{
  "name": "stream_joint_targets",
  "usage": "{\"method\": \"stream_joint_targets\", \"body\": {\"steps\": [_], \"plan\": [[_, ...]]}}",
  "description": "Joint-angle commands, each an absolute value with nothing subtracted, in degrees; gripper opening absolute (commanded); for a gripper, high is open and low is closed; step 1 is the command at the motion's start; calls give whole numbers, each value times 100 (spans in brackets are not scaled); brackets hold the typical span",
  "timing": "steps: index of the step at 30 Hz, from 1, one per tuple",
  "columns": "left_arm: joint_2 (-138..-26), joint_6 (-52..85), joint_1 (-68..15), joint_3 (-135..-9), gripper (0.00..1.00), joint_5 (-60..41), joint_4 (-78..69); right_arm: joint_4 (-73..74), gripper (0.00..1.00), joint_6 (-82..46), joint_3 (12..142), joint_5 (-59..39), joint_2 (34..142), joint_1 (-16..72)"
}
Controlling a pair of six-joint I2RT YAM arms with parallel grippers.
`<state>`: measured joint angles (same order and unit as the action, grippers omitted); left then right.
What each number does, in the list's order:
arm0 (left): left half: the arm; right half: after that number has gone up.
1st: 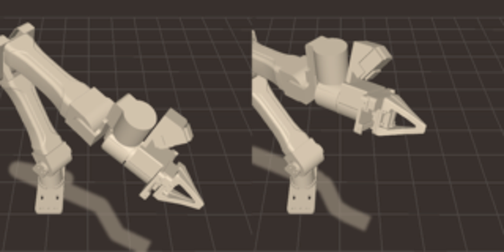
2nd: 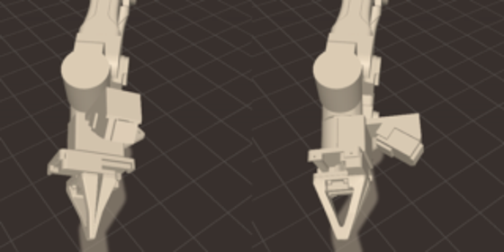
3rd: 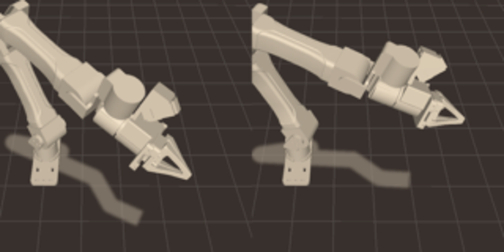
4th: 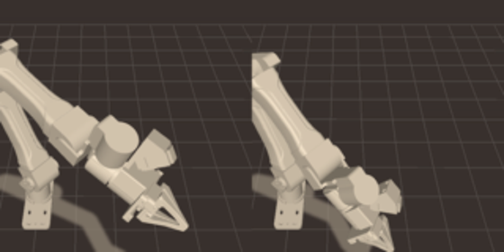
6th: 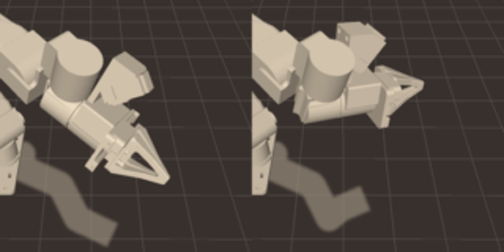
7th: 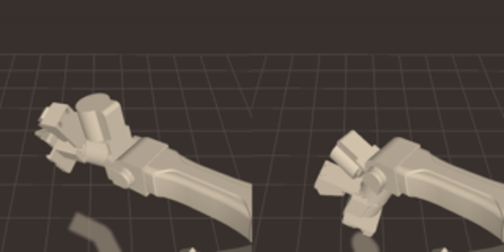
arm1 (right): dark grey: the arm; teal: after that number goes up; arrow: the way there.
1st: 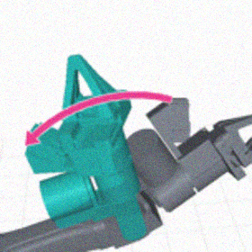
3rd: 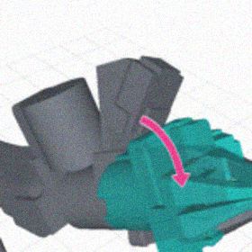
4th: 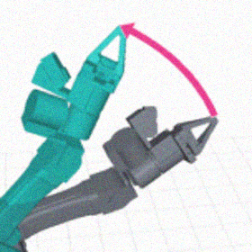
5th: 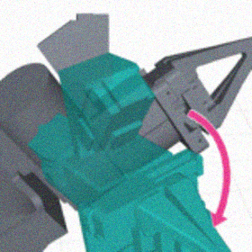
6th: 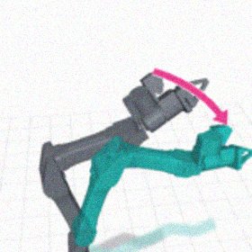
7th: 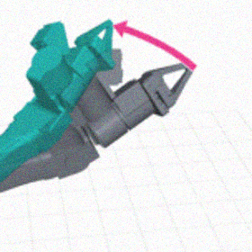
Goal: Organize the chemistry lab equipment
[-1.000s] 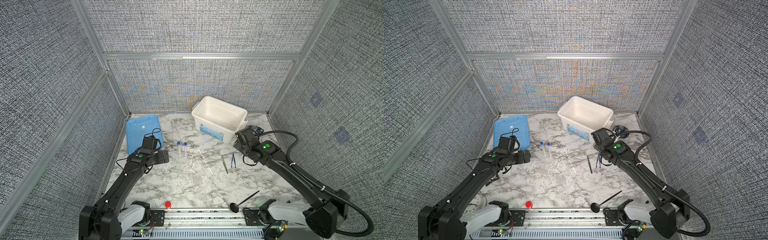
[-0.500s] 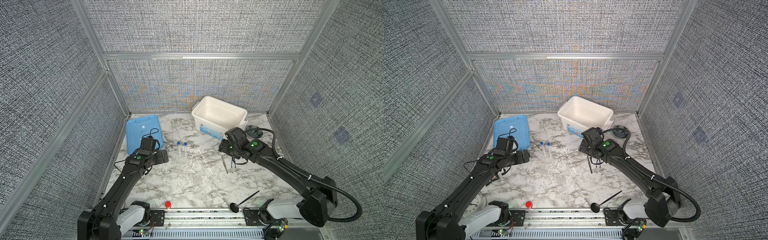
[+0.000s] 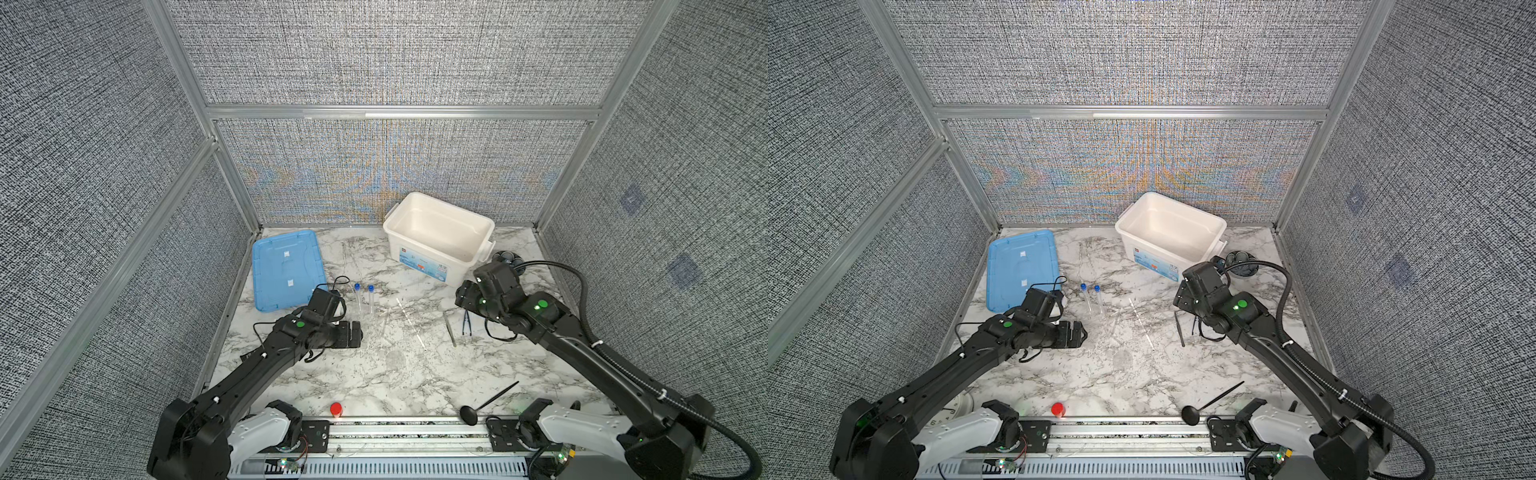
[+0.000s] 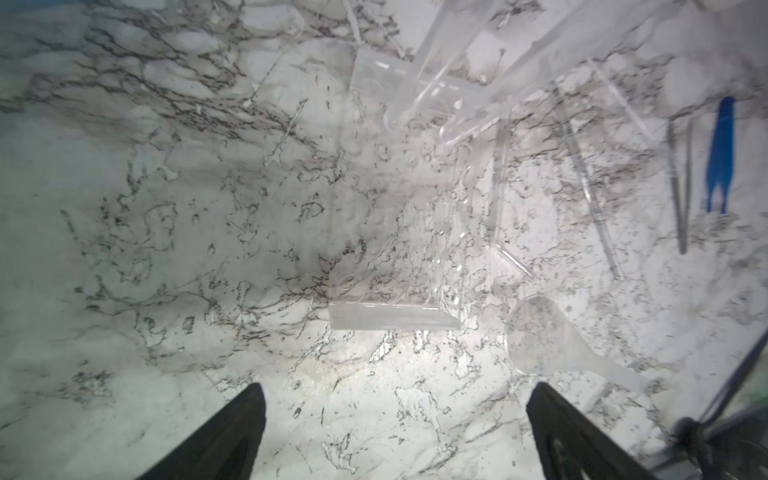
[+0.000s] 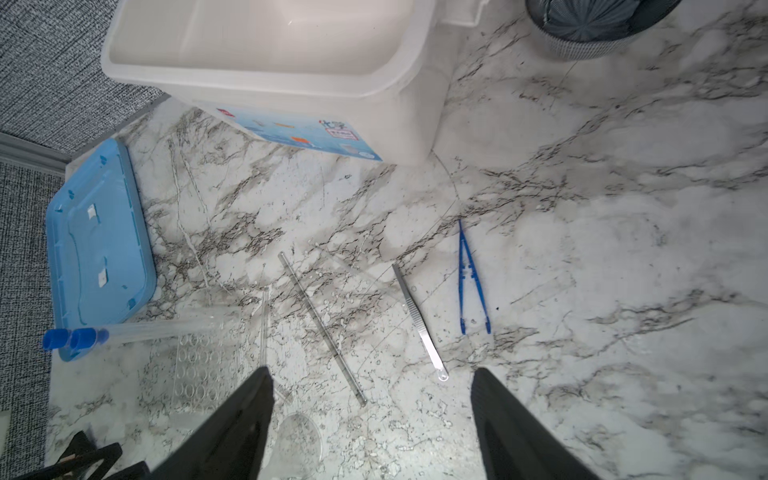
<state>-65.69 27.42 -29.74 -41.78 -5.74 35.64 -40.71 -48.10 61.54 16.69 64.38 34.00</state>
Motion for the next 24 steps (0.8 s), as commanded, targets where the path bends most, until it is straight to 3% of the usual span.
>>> {"method": "stream_joint_targets", "body": {"steps": [1,18,24], "plan": [[-6865,2769,-3152,-4306,99,41,3563,-4077,78,-4636,6018,1839,6229,3325],[-8605,2810,-3694,-5010,99,426,3430,-3821,78,-4886,5283,1670,5407,3173],[-8835,2891,-3692,-5089,93,257,3464,-3911,78,-4817,5302,1774,5308,3156]]}}
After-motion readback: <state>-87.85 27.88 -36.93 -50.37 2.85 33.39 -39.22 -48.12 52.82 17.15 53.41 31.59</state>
